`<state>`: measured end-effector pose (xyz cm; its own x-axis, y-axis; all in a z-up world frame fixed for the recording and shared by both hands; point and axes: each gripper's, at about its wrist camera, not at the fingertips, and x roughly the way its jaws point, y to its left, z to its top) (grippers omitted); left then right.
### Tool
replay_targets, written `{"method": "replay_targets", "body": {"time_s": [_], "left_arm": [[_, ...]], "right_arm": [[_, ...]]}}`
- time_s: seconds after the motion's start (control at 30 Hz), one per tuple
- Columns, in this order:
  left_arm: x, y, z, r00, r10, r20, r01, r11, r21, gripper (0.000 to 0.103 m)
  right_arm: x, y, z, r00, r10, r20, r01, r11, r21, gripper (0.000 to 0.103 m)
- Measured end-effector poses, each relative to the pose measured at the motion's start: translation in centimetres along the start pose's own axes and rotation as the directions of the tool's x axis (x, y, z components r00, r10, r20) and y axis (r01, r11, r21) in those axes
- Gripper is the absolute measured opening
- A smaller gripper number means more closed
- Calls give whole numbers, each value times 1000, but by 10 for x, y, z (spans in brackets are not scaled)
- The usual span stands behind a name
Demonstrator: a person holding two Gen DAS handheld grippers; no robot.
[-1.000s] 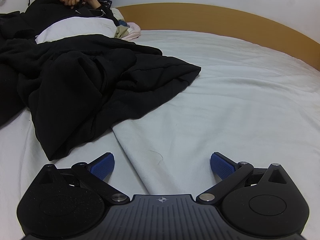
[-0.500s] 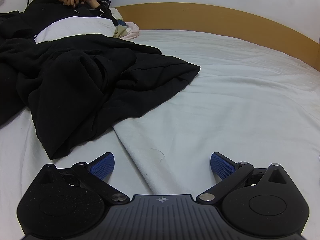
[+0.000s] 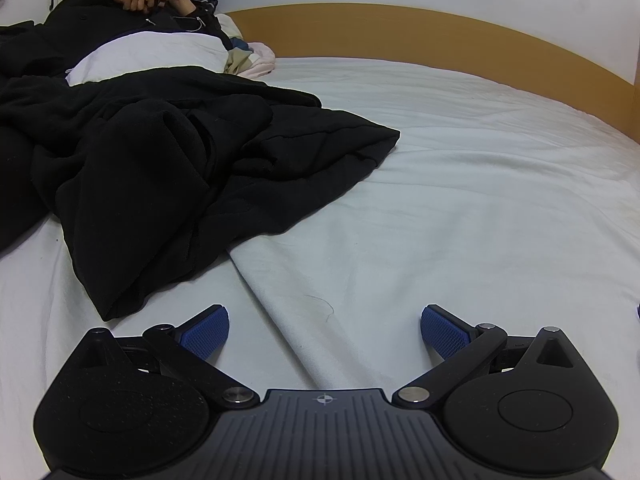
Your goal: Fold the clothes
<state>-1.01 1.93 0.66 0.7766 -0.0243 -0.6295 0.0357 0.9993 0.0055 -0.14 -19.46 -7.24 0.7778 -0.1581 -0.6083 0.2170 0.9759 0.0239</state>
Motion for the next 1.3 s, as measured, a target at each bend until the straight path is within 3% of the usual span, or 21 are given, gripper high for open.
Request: {"method": "replay_targets", "body": {"time_s": [0.33, 0.53, 0.6, 0.7, 0.8, 0.9, 0.97, 1.07, 1.17, 1.2, 1.27, 1.3], "left_arm": [[-4, 9, -3, 1000, -1, -7, 1, 1000, 4, 102], [-20, 30, -1, 997, 73, 24, -73, 997, 10, 102], [-28, 41, 2, 992, 107, 65, -108, 994, 12, 102], [-35, 70, 12, 982, 164, 96, -160, 986, -48, 102], [-36, 106, 21, 974, 209, 82, -196, 970, -140, 102], [-35, 140, 26, 970, 240, 45, -225, 950, -218, 102], [-36, 158, 28, 965, 260, 26, -245, 936, -254, 102], [-40, 181, 29, 958, 287, 18, -269, 916, -299, 102], [-44, 204, 30, 948, 316, 28, -286, 890, -354, 102], [-44, 209, 28, 929, 367, 40, -329, 872, -361, 102], [-38, 213, 26, 870, 493, 18, -458, 820, -343, 102], [-34, 218, 25, 867, 499, -1, -470, 816, -336, 102]], "right_arm": [[0, -1, 0, 1000, 1, -2, -1, 1000, 1, 103], [2, 2, 5, 1000, 12, -2, -12, 1000, -23, 103], [1, 18, 9, 1000, 12, 24, -10, 996, -84, 103], [-8, 64, 19, 991, 90, 97, -65, 968, -243, 103], [-23, 128, 32, 959, 222, 174, -136, 904, -405, 103], [-36, 193, 46, 904, 365, 222, -194, 814, -547, 103], [-41, 232, 57, 864, 449, 228, -237, 761, -603, 103], [-37, 284, 75, 837, 524, 157, -331, 714, -617, 100], [-14, 327, 88, 828, 560, -24, -479, 685, -549, 88], [-4, 339, 88, 825, 559, -81, -516, 688, -511, 77], [14, 357, 85, 817, 553, -167, -565, 704, -431, 44], [19, 362, 82, 816, 548, -181, -570, 715, -405, 31]]}}
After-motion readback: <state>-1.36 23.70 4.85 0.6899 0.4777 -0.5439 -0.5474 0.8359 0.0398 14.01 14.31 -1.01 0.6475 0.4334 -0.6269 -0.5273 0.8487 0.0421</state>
